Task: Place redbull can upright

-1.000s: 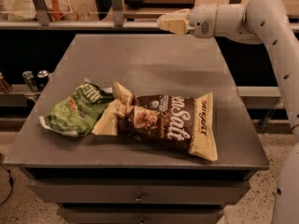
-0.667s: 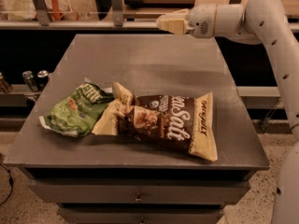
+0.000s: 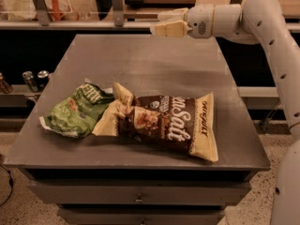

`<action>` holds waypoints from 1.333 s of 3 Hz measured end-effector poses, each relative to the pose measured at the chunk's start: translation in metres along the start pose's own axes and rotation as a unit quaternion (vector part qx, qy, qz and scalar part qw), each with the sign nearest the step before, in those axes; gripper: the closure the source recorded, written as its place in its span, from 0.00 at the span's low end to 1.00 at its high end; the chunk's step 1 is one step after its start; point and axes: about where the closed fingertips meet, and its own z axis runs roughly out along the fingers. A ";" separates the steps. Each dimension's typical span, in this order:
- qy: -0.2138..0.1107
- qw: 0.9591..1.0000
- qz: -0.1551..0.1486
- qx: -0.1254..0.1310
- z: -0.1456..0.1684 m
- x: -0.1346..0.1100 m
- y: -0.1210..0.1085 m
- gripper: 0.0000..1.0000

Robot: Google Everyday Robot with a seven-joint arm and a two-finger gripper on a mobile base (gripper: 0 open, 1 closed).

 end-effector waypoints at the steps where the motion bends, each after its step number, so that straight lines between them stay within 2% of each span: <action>1: 0.000 1.000 0.000 -0.003 0.003 0.000 0.001 0.00; 2: 0.000 1.000 0.000 -0.003 0.003 0.000 0.001 0.00; 3: 0.061 0.998 -0.031 0.001 0.004 0.006 0.003 0.00; 4: 0.161 0.984 -0.070 0.003 0.000 0.020 0.004 0.00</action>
Offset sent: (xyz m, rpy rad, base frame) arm 0.0000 0.0032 -0.0006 0.0003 0.0012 0.0049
